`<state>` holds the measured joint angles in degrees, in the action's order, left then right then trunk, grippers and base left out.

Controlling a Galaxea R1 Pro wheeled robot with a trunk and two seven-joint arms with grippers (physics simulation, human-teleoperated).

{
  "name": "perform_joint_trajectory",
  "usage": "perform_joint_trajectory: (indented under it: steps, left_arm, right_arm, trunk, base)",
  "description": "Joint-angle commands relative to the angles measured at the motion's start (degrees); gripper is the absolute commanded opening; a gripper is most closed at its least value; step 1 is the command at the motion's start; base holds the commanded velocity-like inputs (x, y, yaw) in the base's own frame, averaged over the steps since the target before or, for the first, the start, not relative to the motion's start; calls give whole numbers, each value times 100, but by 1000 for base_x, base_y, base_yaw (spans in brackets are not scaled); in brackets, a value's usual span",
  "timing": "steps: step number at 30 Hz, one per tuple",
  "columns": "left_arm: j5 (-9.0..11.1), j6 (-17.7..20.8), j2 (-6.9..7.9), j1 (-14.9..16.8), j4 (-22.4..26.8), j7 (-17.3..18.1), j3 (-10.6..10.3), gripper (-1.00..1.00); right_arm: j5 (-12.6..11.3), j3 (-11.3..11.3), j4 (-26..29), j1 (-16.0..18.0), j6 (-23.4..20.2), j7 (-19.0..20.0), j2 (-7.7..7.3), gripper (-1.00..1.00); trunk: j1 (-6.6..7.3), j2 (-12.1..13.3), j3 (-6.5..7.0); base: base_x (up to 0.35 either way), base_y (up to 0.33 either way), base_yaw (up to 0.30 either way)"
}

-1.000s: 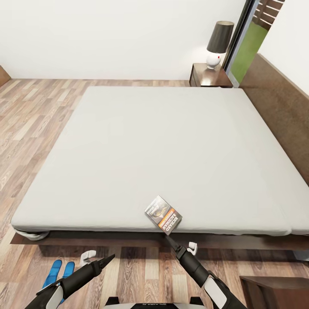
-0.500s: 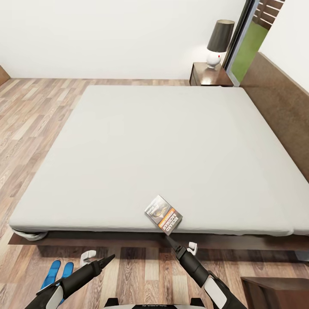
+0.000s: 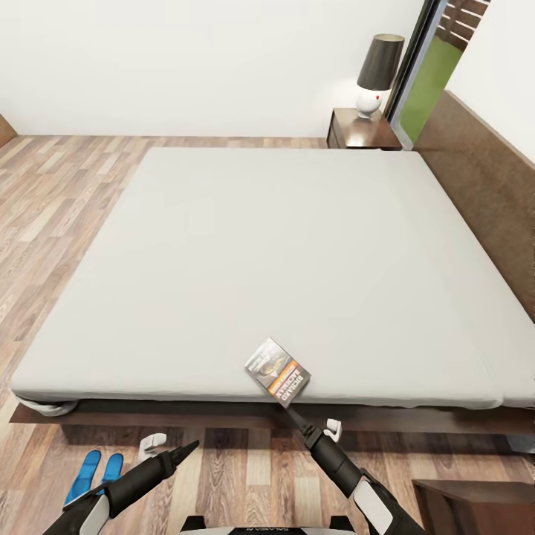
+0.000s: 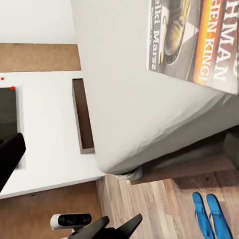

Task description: In the bedroom, move the book from the bed onto either nightstand, and place the two sandals side by side next to the bed.

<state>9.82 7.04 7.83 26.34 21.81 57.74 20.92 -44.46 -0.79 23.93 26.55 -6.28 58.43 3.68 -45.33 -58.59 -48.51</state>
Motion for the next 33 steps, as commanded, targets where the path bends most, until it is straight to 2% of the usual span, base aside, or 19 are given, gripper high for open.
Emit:
perform_joint_trajectory:
  steps: [1,10,33]
  left_arm:
    - [20,60,-1,3,-2,27,18,100]
    - [20,60,-1,3,-2,27,18,100]
    - [20,61,-1,3,-2,27,18,100]
  right_arm:
    - [-38,-6,-2,1,-61,20,2,100]
    - [-39,-8,-2,1,-62,20,2,100]
    - [-38,-5,-2,1,-62,20,2,100]
  trunk:
    - [0,-3,-3]
    - [0,-3,-3]
    - [-505,-925,-416]
  base:
    - [0,-19,0]
    - [0,-3,0]
    - [0,0,0]
